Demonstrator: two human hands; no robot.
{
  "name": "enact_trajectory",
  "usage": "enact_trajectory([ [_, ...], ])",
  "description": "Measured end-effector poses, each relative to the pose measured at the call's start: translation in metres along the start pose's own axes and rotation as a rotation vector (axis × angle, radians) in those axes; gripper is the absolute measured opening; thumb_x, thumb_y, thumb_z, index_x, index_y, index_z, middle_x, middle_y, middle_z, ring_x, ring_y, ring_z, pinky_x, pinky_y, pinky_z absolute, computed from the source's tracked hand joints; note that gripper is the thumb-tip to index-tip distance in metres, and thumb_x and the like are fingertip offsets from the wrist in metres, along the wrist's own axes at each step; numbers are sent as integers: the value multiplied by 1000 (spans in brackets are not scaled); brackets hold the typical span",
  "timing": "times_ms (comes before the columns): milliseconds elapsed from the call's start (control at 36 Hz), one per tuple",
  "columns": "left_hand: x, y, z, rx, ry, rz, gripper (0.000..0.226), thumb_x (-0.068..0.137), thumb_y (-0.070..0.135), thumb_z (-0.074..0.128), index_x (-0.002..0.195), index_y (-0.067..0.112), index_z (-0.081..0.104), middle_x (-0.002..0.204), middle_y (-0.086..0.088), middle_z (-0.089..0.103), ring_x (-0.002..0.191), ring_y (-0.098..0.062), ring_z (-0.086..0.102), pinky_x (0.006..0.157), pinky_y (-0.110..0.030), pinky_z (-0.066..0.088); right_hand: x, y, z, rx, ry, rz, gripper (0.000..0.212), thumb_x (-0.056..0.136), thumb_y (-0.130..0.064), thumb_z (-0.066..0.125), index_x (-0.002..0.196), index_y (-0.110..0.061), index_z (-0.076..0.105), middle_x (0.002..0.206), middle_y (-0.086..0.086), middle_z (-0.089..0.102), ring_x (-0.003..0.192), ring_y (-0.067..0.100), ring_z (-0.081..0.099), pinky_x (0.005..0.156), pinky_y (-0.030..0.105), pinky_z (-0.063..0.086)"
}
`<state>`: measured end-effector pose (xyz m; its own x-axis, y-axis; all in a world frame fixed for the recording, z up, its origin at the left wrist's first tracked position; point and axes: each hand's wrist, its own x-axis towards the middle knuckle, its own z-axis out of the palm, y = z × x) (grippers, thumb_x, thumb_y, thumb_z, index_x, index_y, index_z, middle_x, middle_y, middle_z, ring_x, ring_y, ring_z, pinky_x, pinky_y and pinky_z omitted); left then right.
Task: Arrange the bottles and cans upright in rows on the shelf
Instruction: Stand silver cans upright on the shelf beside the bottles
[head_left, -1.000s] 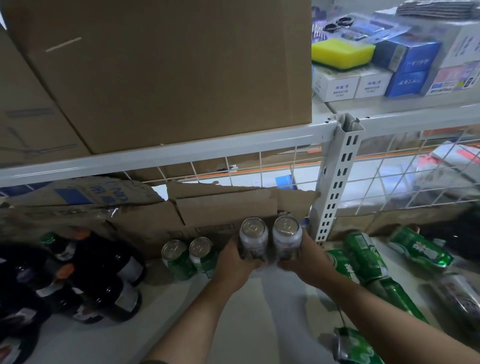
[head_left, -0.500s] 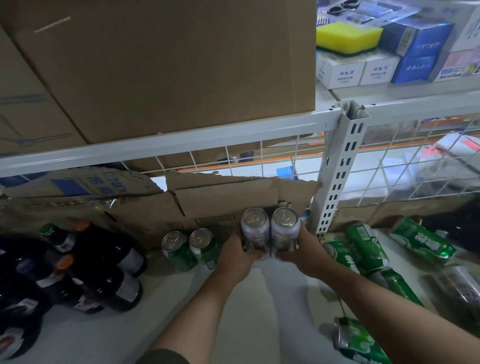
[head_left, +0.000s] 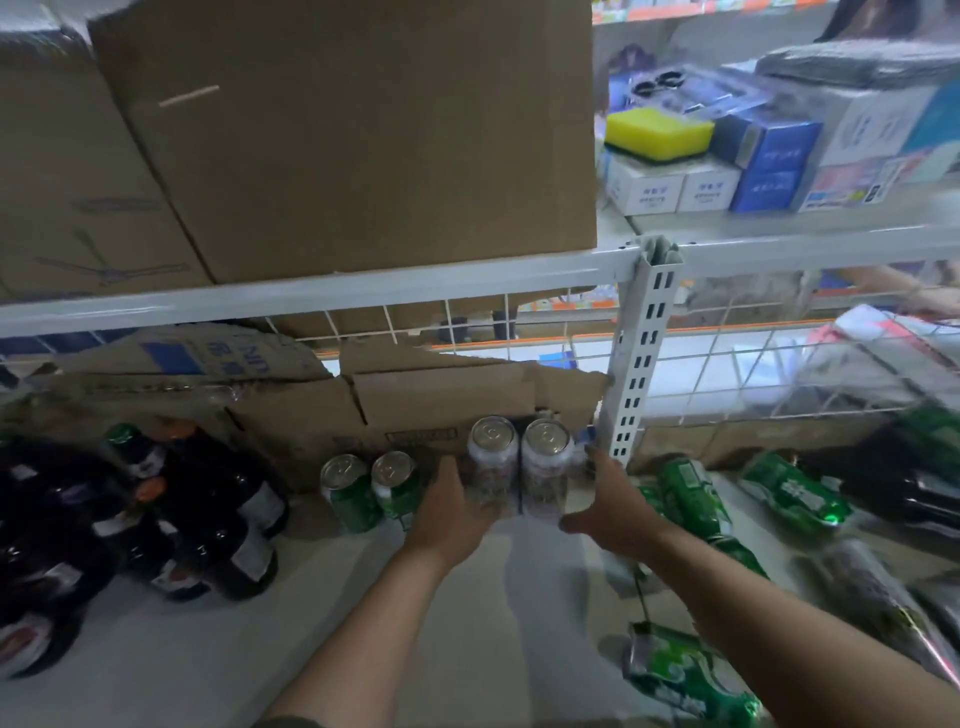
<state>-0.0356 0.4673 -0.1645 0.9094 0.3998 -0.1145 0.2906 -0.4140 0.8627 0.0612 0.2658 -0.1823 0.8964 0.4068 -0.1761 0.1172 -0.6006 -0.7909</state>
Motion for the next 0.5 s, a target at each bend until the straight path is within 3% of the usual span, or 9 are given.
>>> enact_trajectory([
  [28, -5, 1, -2, 17, 15, -33, 61, 79, 34, 82, 130, 22, 49, 130, 3, 62, 115, -17, 60, 99, -39, 50, -2, 2, -6, -6, -5, -2, 101, 59, -7, 95, 145, -14, 41, 136, 4, 53, 127, 25, 53, 101, 30, 46],
  [111, -22, 8, -6, 94, 50, -68, 44, 80, 36, 79, 112, 26, 50, 111, 3, 64, 99, -18, 62, 90, -46, 55, -12, 6, -21, 16, -23, -9, 76, 64, 2, 89, 125, -20, 51, 115, -2, 62, 112, 21, 61, 79, 18, 48],
  [250, -60, 29, -6, 192, 26, -32, 40, 81, 36, 77, 111, 32, 50, 101, 12, 60, 95, -17, 62, 79, -35, 53, -46, 0, -44, 80, -25, 28, 60, 80, 1, 79, 116, -29, 42, 103, -13, 57, 88, 1, 56, 65, 14, 43],
  [361, -83, 47, -1, 168, -21, 22, 33, 83, 14, 75, 93, 35, 51, 90, 17, 62, 90, -12, 64, 84, -31, 53, -82, 5, -61, 73, 23, 34, 56, 83, -14, 79, 127, -27, 47, 118, -6, 61, 97, 8, 62, 63, 20, 50],
  [417, -91, 52, 1, 169, -58, 41, 37, 82, 17, 77, 101, 37, 53, 95, 15, 66, 95, -11, 65, 88, -28, 53, -99, 7, -68, 79, 45, 36, 59, 83, -16, 80, 131, -27, 48, 123, -4, 62, 98, 8, 63, 62, 17, 53],
  [500, -101, 55, 0, 154, -103, 68, 40, 82, 22, 78, 113, 31, 54, 115, 5, 67, 106, -13, 64, 97, -33, 53, -127, 4, -73, 85, 97, 69, 49, 83, -12, 81, 120, -25, 50, 117, -1, 64, 91, -2, 59, 59, 9, 46],
])
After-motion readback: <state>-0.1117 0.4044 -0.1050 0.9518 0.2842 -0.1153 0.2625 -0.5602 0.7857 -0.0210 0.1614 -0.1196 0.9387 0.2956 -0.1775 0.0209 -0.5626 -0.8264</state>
